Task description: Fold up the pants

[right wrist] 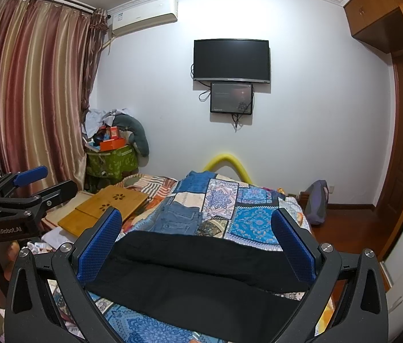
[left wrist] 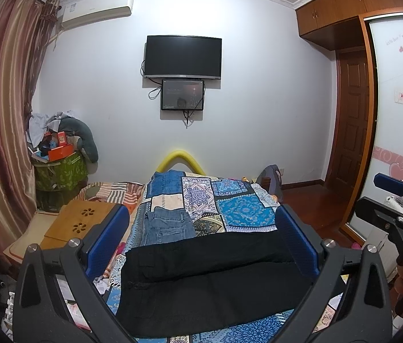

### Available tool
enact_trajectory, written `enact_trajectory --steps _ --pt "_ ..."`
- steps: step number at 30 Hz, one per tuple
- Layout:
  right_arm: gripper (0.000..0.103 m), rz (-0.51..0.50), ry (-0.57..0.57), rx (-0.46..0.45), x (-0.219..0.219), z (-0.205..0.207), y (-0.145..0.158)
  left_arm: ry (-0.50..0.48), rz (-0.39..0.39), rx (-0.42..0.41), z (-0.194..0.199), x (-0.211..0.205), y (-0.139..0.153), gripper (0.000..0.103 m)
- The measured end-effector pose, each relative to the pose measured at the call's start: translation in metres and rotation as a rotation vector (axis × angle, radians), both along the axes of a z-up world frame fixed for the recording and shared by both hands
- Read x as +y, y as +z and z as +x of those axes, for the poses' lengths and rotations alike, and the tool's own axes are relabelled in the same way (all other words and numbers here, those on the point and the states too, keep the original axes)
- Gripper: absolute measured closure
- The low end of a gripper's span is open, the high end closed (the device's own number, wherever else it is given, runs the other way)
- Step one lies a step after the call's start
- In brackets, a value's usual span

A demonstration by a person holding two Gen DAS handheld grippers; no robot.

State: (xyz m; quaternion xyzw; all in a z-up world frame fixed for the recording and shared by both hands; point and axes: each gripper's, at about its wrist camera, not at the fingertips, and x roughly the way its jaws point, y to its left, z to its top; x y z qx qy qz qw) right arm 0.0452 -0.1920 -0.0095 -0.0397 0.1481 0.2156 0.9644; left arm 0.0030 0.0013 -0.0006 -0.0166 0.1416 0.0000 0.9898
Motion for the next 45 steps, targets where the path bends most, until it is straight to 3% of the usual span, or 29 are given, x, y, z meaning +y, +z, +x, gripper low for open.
enact_trajectory --steps 45 --pt "0.000 0.004 0.000 -0.007 -0.0007 -0.0020 0.0045 0.005 0.008 -0.001 0.0018 -0.0020 -0.0039 0.000"
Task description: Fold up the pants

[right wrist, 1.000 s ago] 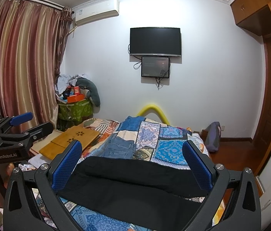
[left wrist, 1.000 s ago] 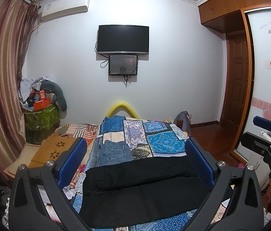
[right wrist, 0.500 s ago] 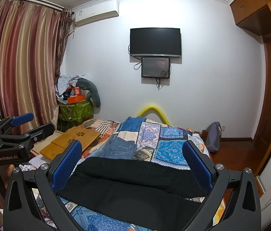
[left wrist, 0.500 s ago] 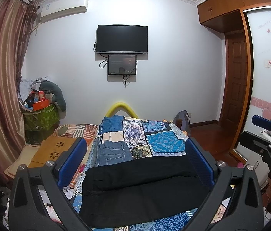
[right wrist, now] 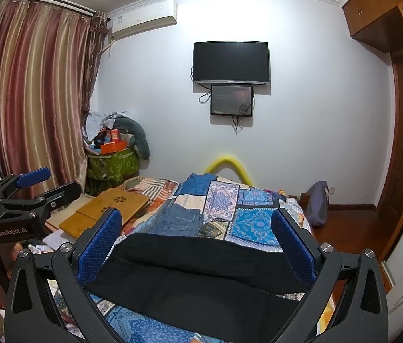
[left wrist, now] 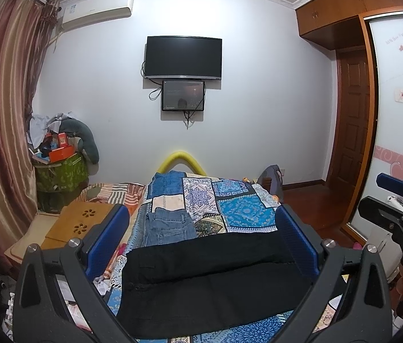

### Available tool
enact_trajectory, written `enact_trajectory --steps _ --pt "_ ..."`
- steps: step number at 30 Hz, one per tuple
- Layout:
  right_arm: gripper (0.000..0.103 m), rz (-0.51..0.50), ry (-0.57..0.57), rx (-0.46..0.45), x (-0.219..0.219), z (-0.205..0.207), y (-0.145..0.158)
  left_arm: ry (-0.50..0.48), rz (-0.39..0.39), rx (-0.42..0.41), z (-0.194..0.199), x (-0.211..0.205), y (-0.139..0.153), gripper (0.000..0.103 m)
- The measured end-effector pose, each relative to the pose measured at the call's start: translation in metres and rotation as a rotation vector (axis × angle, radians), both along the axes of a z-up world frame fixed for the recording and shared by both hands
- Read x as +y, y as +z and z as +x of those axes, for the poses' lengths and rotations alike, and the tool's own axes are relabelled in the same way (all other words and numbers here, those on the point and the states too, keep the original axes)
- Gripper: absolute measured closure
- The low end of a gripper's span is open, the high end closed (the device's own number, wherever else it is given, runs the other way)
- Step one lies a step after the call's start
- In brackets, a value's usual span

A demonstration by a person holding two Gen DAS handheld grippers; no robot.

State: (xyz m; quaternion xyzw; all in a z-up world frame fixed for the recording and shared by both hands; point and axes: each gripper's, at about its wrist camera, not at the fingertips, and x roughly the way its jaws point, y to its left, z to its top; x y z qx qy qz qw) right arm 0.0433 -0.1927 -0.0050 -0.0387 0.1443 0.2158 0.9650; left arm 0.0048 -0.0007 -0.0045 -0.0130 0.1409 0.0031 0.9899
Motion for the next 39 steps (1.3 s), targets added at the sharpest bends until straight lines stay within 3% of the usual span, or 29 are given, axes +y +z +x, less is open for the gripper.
enact_trajectory --steps 12,24,33,39 --pt "0.000 -0.008 -0.020 0.018 -0.001 0.015 -0.011 0.012 0.004 0.026 0.018 0.005 -0.009 0.000" --pt "0.000 -0.027 -0.076 0.095 -0.012 0.076 -0.048 0.108 0.062 0.149 0.106 0.065 -0.047 0.000" --pt "0.000 -0.090 -0.110 0.176 -0.018 0.143 -0.091 0.163 0.089 0.326 0.209 0.128 -0.119 0.000" --pt "0.000 -0.147 -0.089 0.317 -0.020 0.208 -0.139 0.173 0.092 0.486 0.274 0.159 -0.190 0.009"
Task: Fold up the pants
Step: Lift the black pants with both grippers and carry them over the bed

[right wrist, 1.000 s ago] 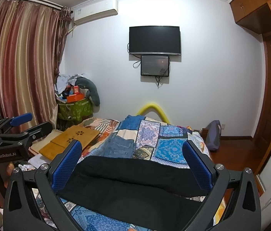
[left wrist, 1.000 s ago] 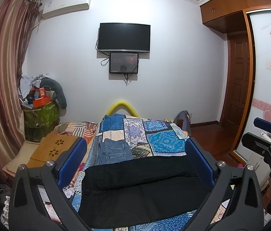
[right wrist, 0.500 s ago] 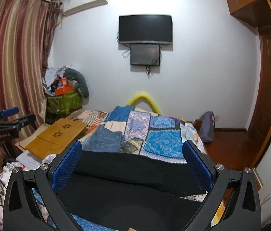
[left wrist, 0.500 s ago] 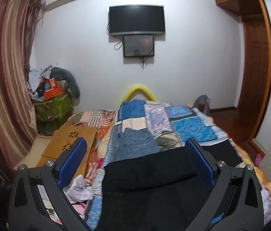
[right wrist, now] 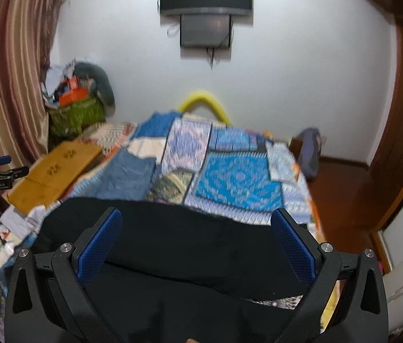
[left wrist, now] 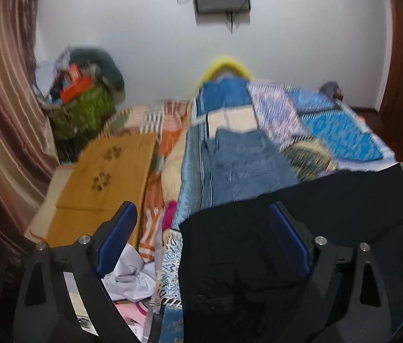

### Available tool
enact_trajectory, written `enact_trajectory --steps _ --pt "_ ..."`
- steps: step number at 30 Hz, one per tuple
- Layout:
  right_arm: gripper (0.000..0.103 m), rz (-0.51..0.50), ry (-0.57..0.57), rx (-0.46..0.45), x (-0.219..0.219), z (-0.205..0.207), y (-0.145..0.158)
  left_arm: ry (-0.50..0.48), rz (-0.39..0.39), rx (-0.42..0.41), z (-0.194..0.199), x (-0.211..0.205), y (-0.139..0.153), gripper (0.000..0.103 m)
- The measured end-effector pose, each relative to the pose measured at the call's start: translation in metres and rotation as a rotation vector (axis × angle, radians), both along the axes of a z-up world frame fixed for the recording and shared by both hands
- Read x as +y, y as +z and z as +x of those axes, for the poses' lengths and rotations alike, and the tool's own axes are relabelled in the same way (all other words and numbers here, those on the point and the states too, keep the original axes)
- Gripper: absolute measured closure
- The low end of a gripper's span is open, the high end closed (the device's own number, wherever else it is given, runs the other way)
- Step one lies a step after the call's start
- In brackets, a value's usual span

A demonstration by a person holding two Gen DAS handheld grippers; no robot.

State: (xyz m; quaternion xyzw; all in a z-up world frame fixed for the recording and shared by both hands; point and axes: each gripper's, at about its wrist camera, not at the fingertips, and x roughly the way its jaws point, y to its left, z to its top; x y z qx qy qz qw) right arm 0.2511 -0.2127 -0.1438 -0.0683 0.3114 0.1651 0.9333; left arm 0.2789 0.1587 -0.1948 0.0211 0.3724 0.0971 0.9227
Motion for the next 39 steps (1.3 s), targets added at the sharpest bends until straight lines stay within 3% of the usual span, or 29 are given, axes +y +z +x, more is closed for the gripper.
enact_trajectory --steps 6,12,17,20,22,24,26,28,30,35,38,39 --pt "0.000 -0.059 0.063 0.096 0.009 0.043 -0.043 0.082 -0.110 0.122 0.048 0.040 -0.069 0.009" --pt "0.004 -0.053 0.110 0.233 0.025 0.096 -0.084 0.124 -0.141 0.281 0.090 0.067 -0.126 0.029" --pt "0.010 -0.069 0.186 0.313 0.038 0.131 -0.111 0.122 -0.226 0.338 0.106 0.084 -0.161 0.030" --pt "0.010 -0.079 0.259 0.388 0.048 0.151 -0.127 0.130 -0.308 0.349 0.107 0.091 -0.173 0.030" --pt "0.010 -0.095 0.287 0.422 0.053 0.156 -0.139 0.125 -0.318 0.337 0.107 0.092 -0.175 0.031" --pt "0.011 -0.092 0.315 0.465 0.056 0.159 -0.147 0.102 -0.318 0.334 0.111 0.088 -0.176 0.038" --pt "0.011 -0.051 0.325 0.502 0.054 0.163 -0.151 0.072 -0.366 0.356 0.115 0.084 -0.181 0.059" --pt "0.011 -0.035 0.319 0.521 0.053 0.163 -0.152 0.088 -0.352 0.363 0.118 0.080 -0.182 0.061" --pt "0.018 -0.026 0.317 0.517 0.053 0.160 -0.151 0.089 -0.313 0.365 0.120 0.075 -0.179 0.066" --pt "0.057 -0.042 0.304 0.467 0.056 0.152 -0.142 0.112 -0.209 0.353 0.121 0.064 -0.166 0.079" --pt "0.072 -0.079 0.282 0.441 0.059 0.150 -0.139 0.103 -0.150 0.335 0.118 0.058 -0.156 0.086" --pt "0.073 -0.093 0.284 0.438 0.060 0.150 -0.137 0.102 -0.144 0.325 0.116 0.057 -0.151 0.086"
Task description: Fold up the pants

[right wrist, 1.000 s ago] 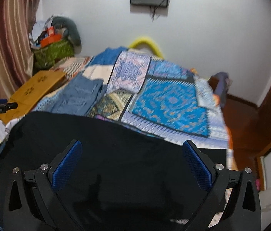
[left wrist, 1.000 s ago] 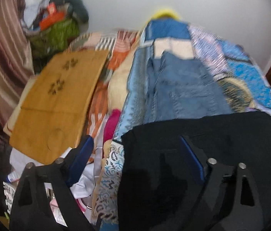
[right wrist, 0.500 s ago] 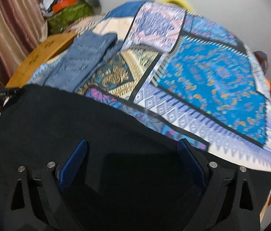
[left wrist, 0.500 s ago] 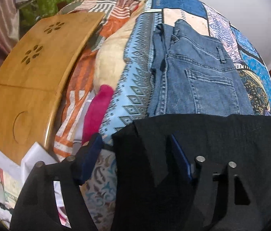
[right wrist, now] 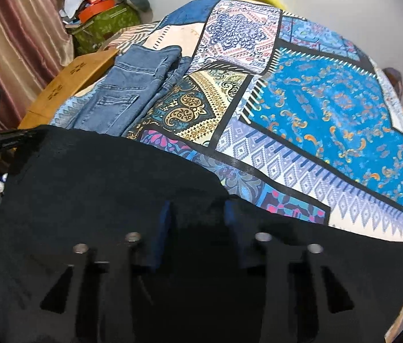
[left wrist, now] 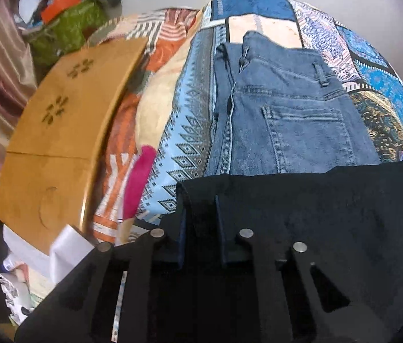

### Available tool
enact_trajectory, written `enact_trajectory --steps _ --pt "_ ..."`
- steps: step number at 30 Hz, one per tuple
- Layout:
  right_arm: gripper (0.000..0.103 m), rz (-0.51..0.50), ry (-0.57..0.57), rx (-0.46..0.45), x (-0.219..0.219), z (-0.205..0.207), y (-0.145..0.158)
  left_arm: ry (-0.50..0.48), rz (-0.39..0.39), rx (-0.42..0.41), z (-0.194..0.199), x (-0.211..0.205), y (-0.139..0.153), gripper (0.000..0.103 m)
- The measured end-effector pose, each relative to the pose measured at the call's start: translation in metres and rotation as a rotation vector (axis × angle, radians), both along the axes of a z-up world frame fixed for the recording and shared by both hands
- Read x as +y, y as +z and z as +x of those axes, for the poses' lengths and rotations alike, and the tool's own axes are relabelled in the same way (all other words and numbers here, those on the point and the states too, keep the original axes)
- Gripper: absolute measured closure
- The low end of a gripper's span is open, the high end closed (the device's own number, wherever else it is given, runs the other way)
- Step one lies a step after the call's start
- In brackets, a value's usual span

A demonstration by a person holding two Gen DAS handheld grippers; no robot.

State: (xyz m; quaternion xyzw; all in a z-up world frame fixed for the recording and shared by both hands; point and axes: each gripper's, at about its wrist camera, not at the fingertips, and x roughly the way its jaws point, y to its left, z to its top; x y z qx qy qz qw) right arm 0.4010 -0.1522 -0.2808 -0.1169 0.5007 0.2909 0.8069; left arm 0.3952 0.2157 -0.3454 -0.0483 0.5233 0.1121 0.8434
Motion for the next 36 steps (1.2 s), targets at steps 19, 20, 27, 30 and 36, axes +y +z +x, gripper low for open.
enact_trajectory --steps 19,20,27,30,36 --pt "0.095 0.086 -0.014 -0.008 0.005 0.005 -0.008 -0.018 0.045 -0.131 -0.009 -0.007 0.033 0.088" --pt "0.096 0.066 -0.026 -0.034 0.009 0.001 -0.007 -0.014 0.045 -0.139 -0.009 -0.007 0.037 0.088" --pt "0.098 0.089 -0.106 -0.189 0.011 -0.015 0.032 -0.042 0.072 -0.207 -0.028 -0.013 0.081 0.089" --pt "0.098 0.151 -0.114 -0.217 0.000 -0.028 0.056 -0.060 0.070 -0.233 -0.049 -0.017 0.096 0.088" --pt "0.098 0.194 -0.078 -0.261 -0.011 -0.079 0.092 -0.088 0.050 -0.277 -0.098 -0.028 0.127 0.089"
